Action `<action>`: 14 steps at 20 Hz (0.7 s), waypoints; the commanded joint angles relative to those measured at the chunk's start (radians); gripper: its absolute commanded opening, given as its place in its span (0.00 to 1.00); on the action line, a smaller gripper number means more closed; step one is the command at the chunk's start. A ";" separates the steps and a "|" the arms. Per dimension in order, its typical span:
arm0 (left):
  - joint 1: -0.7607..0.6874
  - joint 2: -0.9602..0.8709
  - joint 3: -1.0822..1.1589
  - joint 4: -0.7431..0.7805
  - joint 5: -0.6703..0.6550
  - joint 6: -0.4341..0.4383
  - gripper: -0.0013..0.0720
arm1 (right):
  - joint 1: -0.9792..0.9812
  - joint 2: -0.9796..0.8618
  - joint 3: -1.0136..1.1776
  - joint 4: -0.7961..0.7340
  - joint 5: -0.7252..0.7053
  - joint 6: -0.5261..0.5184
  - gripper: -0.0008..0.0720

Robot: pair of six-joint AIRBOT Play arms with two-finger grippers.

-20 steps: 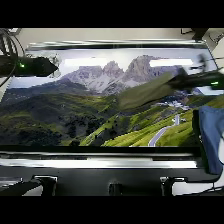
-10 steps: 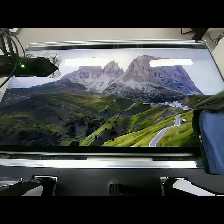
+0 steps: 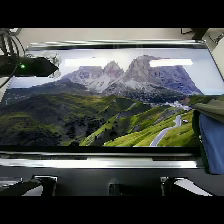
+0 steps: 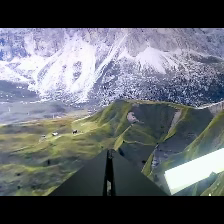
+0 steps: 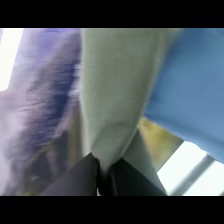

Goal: Fold the clothes and pants, and hang the long-sleeved shirts on hangers.

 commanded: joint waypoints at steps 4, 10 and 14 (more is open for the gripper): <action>-0.001 -0.001 0.001 0.000 0.000 0.002 0.04 | -0.016 0.057 -0.300 -0.403 0.036 -0.038 0.06; -0.001 -0.001 0.001 0.000 0.000 -0.001 0.04 | -0.017 0.094 -0.629 -0.520 -0.115 -0.047 0.06; -0.001 -0.001 0.001 0.000 0.000 -0.001 0.04 | -0.016 0.096 -0.663 -0.485 -0.201 -0.047 0.89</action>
